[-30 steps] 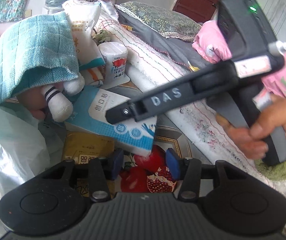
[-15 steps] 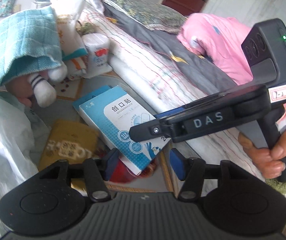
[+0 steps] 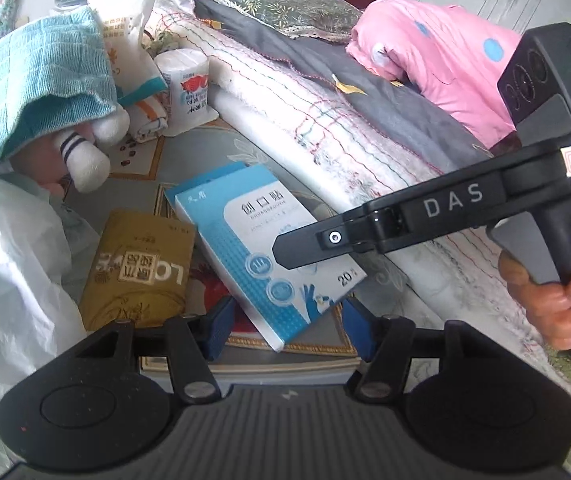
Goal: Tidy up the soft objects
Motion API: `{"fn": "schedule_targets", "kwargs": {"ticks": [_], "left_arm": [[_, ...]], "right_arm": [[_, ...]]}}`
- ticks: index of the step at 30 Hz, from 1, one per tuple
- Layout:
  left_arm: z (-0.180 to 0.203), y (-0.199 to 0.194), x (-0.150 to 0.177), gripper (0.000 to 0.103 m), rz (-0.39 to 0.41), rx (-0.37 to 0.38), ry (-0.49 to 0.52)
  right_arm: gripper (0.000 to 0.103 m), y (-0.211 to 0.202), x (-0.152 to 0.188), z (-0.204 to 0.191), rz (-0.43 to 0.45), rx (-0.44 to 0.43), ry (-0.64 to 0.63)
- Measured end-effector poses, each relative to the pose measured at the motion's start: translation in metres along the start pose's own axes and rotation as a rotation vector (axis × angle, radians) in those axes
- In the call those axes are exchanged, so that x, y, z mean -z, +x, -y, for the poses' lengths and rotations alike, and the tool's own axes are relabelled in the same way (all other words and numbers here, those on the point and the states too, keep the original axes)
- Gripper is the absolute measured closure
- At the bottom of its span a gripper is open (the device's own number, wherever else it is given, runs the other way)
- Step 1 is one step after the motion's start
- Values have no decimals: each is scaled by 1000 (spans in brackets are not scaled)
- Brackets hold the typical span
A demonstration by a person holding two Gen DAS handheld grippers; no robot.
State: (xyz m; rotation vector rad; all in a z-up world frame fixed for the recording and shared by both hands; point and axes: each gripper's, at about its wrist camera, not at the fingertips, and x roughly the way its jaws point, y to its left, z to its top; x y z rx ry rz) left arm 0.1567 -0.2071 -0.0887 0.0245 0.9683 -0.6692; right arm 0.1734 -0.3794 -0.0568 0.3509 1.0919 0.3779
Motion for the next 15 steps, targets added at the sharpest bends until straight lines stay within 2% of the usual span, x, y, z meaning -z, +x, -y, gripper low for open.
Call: {"fn": "schedule_targets", "kwargs": {"ticks": [6,15], "left_arm": [[-1,5,-7,39,-3,-19,5],[8,13,-9,34,19,-64,52]], "right_arm": [[53,2,-8,0,19,23,-2],[51,8,-6,0,36,3,-3]]}}
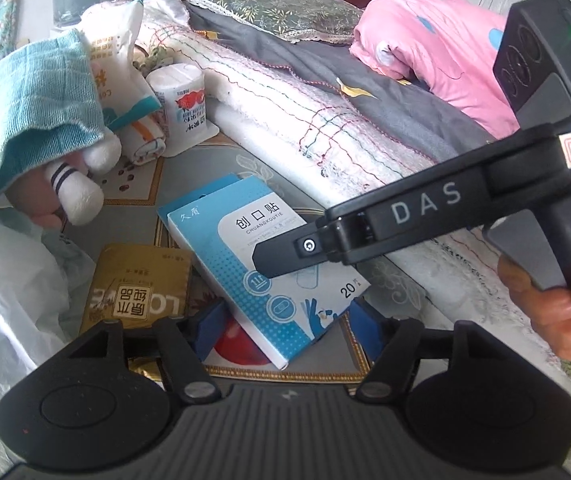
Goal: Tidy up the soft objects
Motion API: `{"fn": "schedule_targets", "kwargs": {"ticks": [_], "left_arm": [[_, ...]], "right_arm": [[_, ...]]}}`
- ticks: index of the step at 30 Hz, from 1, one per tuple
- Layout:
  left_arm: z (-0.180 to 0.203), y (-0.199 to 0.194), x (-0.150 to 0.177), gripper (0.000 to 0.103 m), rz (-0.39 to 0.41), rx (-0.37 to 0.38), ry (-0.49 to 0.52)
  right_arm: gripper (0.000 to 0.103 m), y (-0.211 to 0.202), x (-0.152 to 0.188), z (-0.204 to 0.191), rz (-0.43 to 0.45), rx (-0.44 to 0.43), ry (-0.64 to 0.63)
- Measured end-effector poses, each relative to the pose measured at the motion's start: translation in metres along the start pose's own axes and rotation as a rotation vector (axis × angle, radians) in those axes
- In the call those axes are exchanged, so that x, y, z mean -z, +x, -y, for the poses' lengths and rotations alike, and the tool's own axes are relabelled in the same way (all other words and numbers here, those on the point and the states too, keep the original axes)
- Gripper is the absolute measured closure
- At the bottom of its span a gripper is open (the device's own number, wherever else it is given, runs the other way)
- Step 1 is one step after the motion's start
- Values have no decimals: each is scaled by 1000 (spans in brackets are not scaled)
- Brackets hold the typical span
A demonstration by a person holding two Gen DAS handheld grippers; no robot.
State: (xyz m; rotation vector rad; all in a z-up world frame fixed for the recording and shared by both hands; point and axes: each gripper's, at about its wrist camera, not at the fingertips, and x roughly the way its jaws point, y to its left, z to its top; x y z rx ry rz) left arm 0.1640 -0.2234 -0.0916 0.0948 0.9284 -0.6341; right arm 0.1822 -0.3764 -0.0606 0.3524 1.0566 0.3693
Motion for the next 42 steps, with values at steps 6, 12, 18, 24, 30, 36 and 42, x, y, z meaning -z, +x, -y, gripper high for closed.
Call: {"fn": "schedule_targets", "kwargs": {"ticks": [6,12,18,24,30,36,42], "left_arm": [[6,-7,1,34,27,-10,20],[16,-23,-1,34,78,-22,61],[24,-44,2,34,130,-26,79],[24,-78,7,35,206,-41,73],[10,-132,12,35,321,-95,40],[-25,-193,20,35,423,-255,-15],[-78,-240,23,35,450,-464,-90]], "right_arm": [[53,-8,5,-1,26,2,10],[54,-25,10,-6,64,9,6],[54,-47,16,-23,111,23,-26],[54,-69,17,-57,151,25,-101],[54,-83,5,-116,189,-11,-223],[55,-68,-17,-200,173,-124,-392],[55,-24,-44,-298,113,-252,-550]]}}
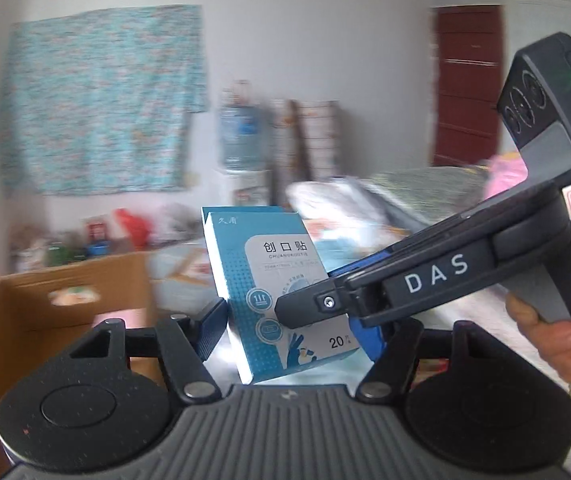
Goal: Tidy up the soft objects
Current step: 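Carry the bandage box to the cardboard box and release it inside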
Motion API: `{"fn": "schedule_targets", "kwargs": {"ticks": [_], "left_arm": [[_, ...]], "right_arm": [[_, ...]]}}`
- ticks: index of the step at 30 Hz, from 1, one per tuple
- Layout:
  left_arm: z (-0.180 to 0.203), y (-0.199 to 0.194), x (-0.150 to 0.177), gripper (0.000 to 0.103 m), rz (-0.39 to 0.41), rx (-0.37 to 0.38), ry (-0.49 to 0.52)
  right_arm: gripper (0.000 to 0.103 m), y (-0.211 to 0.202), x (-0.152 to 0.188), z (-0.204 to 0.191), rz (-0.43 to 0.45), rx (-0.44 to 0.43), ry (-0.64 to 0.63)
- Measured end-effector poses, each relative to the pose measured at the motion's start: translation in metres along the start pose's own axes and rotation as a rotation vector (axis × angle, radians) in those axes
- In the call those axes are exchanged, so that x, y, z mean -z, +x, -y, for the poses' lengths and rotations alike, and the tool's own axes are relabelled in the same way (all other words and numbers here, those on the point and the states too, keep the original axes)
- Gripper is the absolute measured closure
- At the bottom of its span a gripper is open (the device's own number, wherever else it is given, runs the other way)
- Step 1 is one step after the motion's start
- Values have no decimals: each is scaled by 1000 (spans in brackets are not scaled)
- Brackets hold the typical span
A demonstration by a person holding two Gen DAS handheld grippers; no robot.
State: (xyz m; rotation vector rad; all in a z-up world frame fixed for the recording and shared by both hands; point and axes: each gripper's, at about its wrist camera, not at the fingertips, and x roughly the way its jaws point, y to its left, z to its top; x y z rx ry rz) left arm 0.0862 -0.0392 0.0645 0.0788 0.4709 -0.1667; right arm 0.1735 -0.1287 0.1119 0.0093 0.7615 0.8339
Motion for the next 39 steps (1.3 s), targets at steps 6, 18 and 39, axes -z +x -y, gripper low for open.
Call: {"fn": "schedule_targets", "kwargs": {"ticks": [6,18,39], "left_arm": [[-75,12,-13,36,-72,-129,-79],[-193,80,-23,37,-270,-199,-134],[-273,164,25,40,-646,-201,-233]], "right_arm": [[56,84,-65,-40,-95,-134,-12],[56,252,-139,-52,-240,-144,41],[53,203,-128,31,-103,-154,38]]}}
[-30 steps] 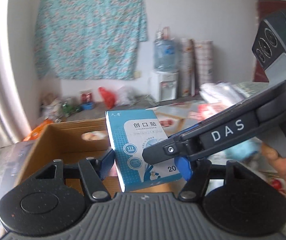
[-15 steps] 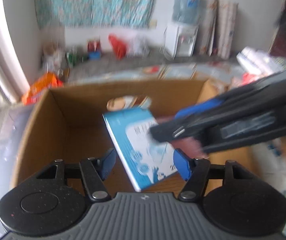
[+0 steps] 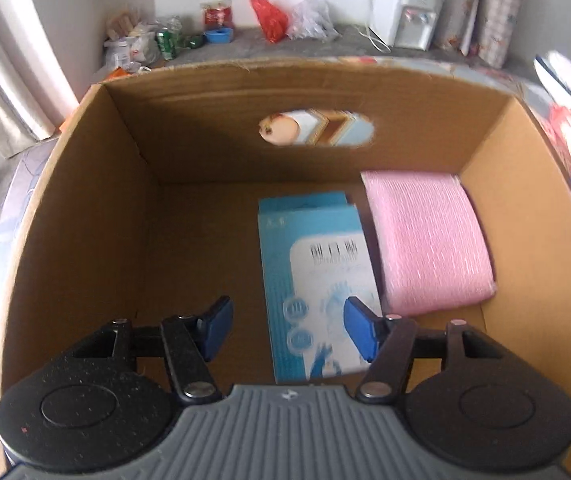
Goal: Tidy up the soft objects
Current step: 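Carry the bandage box to the cardboard box and release it inside, then move both tools back from the box toward the blue towel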
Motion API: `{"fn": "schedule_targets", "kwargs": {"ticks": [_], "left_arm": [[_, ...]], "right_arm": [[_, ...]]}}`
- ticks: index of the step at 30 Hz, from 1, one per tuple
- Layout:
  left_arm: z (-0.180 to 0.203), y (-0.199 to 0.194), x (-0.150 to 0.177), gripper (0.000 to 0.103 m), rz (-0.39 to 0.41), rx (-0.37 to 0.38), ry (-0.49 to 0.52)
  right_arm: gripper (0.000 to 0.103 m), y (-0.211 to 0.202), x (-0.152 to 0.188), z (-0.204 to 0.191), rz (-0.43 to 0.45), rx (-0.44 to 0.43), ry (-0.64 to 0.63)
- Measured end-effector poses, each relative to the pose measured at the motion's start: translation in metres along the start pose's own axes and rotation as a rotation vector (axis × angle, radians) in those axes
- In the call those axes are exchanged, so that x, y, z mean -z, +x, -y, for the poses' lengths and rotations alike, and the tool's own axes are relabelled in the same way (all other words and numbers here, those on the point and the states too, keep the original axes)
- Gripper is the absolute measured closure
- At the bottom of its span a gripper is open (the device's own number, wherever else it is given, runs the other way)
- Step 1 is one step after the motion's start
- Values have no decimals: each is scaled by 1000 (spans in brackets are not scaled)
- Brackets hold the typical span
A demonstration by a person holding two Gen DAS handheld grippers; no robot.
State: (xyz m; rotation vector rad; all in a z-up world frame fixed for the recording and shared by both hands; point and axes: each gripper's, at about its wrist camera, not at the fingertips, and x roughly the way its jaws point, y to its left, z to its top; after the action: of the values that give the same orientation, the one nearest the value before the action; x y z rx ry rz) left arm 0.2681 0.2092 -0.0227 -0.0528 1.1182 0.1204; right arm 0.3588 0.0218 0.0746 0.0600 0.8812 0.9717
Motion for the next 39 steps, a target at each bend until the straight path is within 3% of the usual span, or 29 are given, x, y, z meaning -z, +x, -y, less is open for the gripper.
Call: {"fn": "schedule_targets", "kwargs": {"ticks": [5,10,16,25,31,35,39], "left_arm": [[13,-5,17,40,-48,-43,111],[24,16,19,45,-104,-99,173],[25,20,10,51,-89,-90,184],[52,5,25,52,27,-116,347],[57,-7,26,35,48,-122,353],[52,-30,27,29,73,-104,313],[43,-67,34,27,152,-71,236]], "right_arm": [[53,-12,16,1,-7,-11,5],[52,-14,21,-1,2,-14,14],[52,-15,25,-1,-1,-15,17],[51,-15,27,4,-1,-13,31],[50,-28,29,4,17,-2,43],[47,-50,33,3,56,10,47],[43,-79,41,1,99,27,53]]}}
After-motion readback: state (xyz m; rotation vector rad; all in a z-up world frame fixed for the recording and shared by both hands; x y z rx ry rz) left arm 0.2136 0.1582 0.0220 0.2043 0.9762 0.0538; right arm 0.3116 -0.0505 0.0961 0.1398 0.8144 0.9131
